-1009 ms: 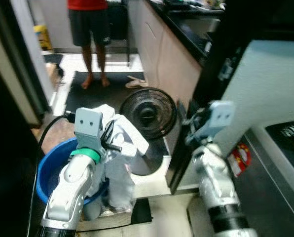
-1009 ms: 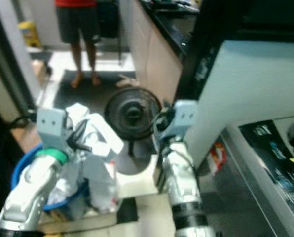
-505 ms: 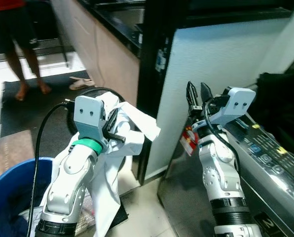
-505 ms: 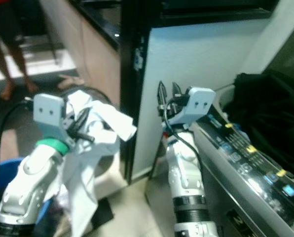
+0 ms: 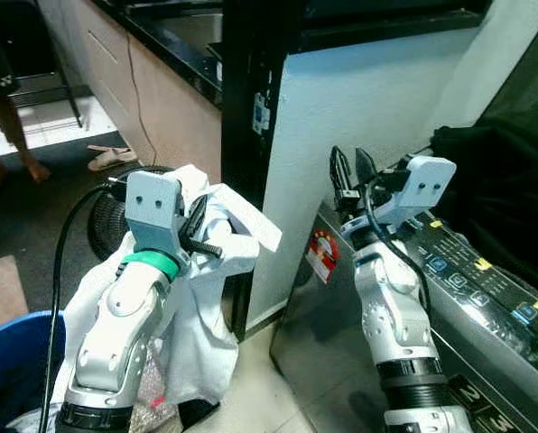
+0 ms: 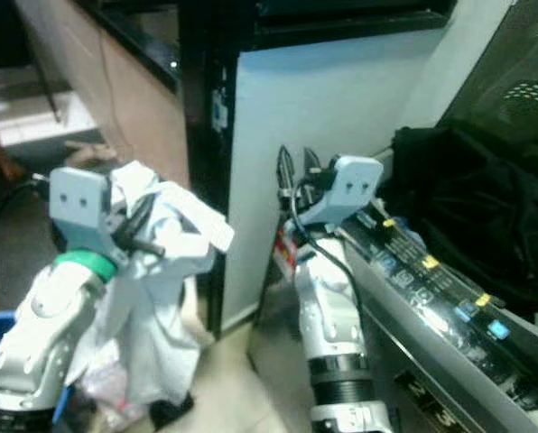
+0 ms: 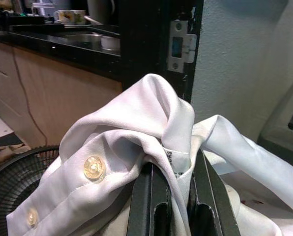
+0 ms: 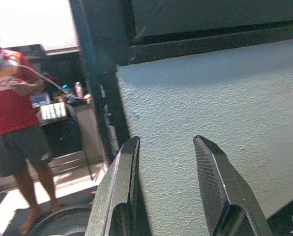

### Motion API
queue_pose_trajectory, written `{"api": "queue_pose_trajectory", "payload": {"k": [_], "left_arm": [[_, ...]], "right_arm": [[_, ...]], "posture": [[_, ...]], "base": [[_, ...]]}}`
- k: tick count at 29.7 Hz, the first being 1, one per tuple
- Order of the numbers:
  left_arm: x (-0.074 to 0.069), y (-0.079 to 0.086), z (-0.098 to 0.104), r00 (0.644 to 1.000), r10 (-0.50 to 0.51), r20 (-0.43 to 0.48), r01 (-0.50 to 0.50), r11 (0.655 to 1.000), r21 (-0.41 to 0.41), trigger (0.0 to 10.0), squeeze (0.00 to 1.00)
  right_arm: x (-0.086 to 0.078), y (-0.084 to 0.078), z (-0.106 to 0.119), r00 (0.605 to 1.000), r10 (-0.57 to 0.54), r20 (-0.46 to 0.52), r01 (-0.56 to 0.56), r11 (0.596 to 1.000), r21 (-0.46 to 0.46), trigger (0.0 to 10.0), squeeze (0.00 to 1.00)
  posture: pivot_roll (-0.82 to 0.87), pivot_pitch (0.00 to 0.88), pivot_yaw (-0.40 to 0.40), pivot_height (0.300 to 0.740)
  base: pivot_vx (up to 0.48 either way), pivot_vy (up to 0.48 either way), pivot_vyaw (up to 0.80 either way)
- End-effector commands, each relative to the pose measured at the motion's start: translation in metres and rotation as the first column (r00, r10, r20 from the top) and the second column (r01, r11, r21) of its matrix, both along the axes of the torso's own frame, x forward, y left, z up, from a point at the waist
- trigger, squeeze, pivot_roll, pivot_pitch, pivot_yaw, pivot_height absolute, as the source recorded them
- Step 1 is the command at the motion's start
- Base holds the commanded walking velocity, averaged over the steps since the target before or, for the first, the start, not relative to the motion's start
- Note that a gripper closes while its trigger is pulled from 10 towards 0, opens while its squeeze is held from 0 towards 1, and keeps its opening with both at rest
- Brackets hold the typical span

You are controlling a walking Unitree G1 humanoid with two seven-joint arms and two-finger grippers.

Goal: Clothes washing

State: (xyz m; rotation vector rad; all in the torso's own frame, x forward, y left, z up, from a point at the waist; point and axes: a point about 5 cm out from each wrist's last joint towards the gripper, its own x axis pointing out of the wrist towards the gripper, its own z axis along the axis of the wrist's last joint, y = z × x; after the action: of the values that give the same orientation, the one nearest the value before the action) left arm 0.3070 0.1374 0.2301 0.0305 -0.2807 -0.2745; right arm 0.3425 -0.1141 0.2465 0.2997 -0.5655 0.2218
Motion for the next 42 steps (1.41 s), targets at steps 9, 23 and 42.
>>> {"api": "queue_pose_trajectory", "payload": {"k": [9,23,42], "left_arm": [[-0.0033,-0.0034,0.0108,0.999,-0.013,0.042,0.014,1.0,-0.009,10.0,0.0],[-0.0013,-0.0049,0.0128,0.999,-0.018,0.043,0.019,1.0,-0.01,10.0,0.0],[-0.0014,-0.0041,0.0142,0.999,-0.017,0.045,0.017,1.0,-0.011,10.0,0.0]], "right_arm": [[-0.0011,-0.0036,-0.0005,1.0,-0.004,-0.01,0.004,1.0,0.012,10.0,0.0],[-0.0023,-0.0067,0.0067,1.0,-0.014,0.009,0.014,1.0,0.019,10.0,0.0],[-0.0025,-0.0062,0.0078,1.0,-0.013,0.005,0.013,1.0,0.027,10.0,0.0]], "posture": [[0.09,0.0,-0.004,0.74],[0.08,0.0,-0.001,0.74],[0.08,0.0,0.004,0.74]], "base": [[0.0,0.0,-0.8],[0.0,0.0,-0.17],[0.0,0.0,-0.35]]}}
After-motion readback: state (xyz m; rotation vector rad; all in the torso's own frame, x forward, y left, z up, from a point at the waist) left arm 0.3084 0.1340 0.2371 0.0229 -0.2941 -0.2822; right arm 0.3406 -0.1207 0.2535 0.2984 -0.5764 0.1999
